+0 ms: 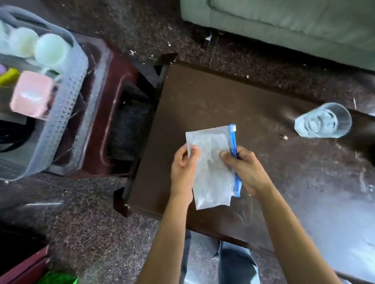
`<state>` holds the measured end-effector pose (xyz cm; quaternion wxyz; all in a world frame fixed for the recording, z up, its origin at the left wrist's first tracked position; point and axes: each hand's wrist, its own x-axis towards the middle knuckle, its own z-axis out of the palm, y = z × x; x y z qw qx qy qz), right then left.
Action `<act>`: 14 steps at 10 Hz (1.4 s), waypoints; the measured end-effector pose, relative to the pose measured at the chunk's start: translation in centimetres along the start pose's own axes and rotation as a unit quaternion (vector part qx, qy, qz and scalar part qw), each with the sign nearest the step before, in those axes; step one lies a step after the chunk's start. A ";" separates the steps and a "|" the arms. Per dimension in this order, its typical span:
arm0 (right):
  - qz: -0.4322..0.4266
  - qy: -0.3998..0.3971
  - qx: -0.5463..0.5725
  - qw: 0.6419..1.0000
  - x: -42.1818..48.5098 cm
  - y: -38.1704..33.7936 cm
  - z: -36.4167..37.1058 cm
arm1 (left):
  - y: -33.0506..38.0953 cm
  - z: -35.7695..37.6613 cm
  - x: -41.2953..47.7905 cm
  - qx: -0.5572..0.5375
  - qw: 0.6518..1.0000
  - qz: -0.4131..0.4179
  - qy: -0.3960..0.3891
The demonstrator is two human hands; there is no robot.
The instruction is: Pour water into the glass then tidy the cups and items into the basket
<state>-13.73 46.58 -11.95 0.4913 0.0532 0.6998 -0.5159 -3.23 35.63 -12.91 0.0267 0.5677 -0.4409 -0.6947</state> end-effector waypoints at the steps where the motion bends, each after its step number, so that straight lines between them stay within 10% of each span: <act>1: -0.043 -0.057 -0.027 0.997 1.2 -3.2 3.2 | 3.6 -3.2 0.6 -0.154 0.987 -0.005 -0.052; 6: -0.359 0.089 -0.124 0.921 4.5 -17.4 26.0 | 21.8 -17.4 6.4 -0.350 0.866 0.265 0.239; 9: -0.405 0.123 -0.241 0.874 10.4 -19.3 34.1 | 25.7 -22.6 12.8 -0.031 0.923 0.202 0.327; 12: -0.380 0.187 -0.338 0.840 12.0 -19.0 35.0 | 24.5 -21.9 13.1 0.206 0.880 0.201 0.376; 14: -0.415 0.160 -0.184 0.877 11.9 -19.7 32.5 | 24.5 -19.9 11.5 0.183 0.858 0.262 0.402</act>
